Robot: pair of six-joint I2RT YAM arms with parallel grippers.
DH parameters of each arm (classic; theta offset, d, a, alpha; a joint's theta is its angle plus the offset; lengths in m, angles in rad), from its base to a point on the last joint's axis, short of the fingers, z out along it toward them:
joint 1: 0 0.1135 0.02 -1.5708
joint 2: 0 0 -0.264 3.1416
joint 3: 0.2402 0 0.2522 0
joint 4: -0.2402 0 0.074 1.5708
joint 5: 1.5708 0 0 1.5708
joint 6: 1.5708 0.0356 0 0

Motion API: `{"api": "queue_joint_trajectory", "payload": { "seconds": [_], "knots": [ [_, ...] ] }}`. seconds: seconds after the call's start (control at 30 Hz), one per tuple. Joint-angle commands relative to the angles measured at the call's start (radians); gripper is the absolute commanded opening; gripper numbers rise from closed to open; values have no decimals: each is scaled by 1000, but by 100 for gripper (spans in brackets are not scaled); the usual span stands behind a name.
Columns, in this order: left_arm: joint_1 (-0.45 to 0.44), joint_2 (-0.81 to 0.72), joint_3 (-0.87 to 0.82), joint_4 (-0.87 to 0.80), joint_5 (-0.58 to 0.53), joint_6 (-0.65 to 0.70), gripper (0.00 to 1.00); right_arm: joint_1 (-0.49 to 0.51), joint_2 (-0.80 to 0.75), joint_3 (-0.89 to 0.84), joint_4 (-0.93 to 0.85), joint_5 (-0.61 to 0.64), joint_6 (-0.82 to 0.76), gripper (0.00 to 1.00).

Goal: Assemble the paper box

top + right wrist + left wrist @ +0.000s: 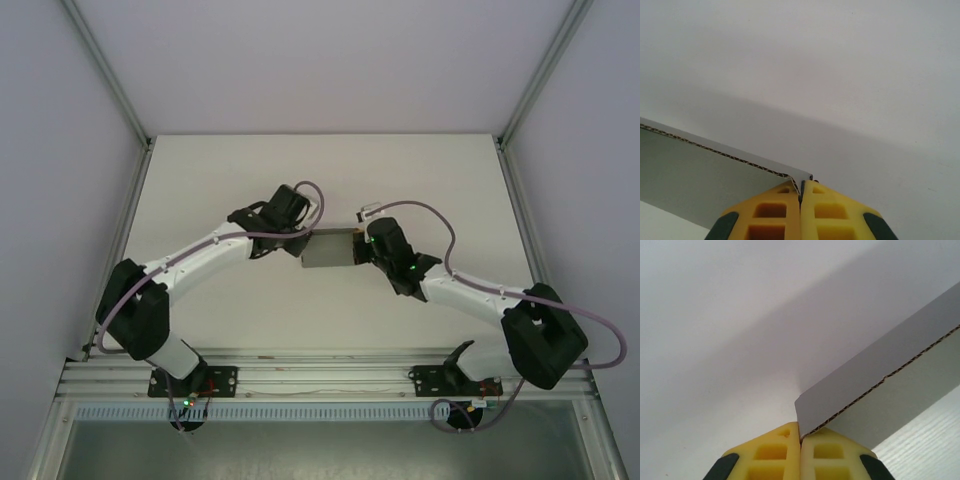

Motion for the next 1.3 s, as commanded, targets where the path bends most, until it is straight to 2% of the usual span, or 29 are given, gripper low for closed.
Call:
{"api": "queue_joint_trajectory", "payload": {
  "seconds": [0.0,0.13,0.3,0.53,0.67,0.8,0.9,1.07,1.27],
  "knots": [
    [3,22,33,-22,-3,-78,0,20,-8,-4,-103,11,17,0],
    [4,23,71,-34,7,-209,0,29,-6,-2,-114,26,26,0],
    [9,64,142,-119,130,-366,0,78,-3,0,-132,107,42,0],
    [37,108,200,-222,150,-410,0,102,11,-9,-126,134,90,0],
    [64,110,191,-200,254,-436,0,103,7,-15,-125,142,101,0],
    [69,114,164,-178,199,-433,0,104,3,-23,-118,143,100,0],
    [66,121,118,-149,218,-438,0,104,4,-31,-112,148,100,0],
    [32,125,22,-121,73,-380,0,105,-3,-85,-36,139,66,0],
    [-29,81,-108,-21,21,-351,0,108,-11,-173,83,121,54,1]
  ]
}}
